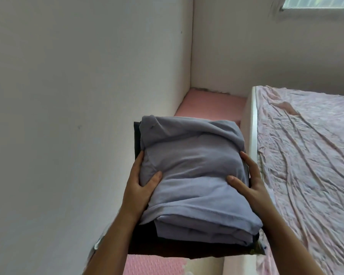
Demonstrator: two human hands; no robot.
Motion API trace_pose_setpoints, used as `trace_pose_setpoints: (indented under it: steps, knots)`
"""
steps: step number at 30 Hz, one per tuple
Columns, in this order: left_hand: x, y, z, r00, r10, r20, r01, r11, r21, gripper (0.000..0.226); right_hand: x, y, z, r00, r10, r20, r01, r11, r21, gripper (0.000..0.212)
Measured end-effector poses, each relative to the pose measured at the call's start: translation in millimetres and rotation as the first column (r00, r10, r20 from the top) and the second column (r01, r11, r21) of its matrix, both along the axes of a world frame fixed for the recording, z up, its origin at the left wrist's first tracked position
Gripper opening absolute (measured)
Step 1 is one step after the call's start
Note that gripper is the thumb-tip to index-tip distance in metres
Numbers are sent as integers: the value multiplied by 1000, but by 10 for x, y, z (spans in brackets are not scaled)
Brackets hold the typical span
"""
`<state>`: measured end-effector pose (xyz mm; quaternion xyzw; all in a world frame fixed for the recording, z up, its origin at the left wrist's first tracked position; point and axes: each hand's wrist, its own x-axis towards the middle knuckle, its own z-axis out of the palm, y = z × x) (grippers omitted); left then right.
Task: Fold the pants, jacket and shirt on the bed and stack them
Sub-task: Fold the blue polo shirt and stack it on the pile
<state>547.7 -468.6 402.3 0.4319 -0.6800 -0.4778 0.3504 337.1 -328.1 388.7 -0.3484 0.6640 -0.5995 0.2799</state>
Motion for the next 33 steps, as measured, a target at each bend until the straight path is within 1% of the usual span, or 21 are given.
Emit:
trace_pose_setpoints:
  steps: [5, 10, 16, 19, 22, 24, 26, 28, 30, 33]
  knots:
    - [-682, -922, -22, 998, -55, 1, 55, 998, -12, 63, -565, -735, 5, 997, -75, 8, 75, 997, 34, 64]
    - [-1475, -2046, -134, 993, -121, -4, 121, 993, 12, 71, -1219, -1707, -37, 988, -153, -19, 154, 986, 67, 70]
    - [-2543, -3500, -184, 972, -233, -27, 234, 972, 22, 73, -2045, -2966, -5, 961, -273, -42, 276, 958, 76, 75]
    - [-3110, -4074, -164, 961, -275, -27, 277, 959, 61, 82, -2483, -3435, 35, 942, -336, -20, 336, 939, 72, 72]
    - [-3721, -4524, -175, 941, -337, -37, 339, 937, 89, 83, -2988, -3790, 23, 916, -399, -44, 401, 911, 96, 75]
    - [-4184, -4784, -197, 924, -377, -54, 381, 920, 93, 78, -3386, -4001, -9, 900, -433, -54, 436, 892, 117, 81]
    - [-4702, -5022, -215, 905, -418, -80, 424, 899, 104, 74, -3840, -4203, -64, 885, -464, -44, 465, 874, 139, 81]
    - [-5189, -5221, -218, 885, -455, -97, 464, 881, 92, 77, -4263, -4374, -111, 872, -488, -31, 487, 863, 135, 82]
    - [-5779, -5441, -230, 871, -479, -107, 488, 869, 87, 72, -4799, -4568, -155, 855, -519, -19, 517, 847, 120, 85]
    - [-6604, -5727, -154, 865, -486, -126, 497, 864, 78, 63, -5570, -4853, -71, 843, -537, -24, 537, 838, 93, 77]
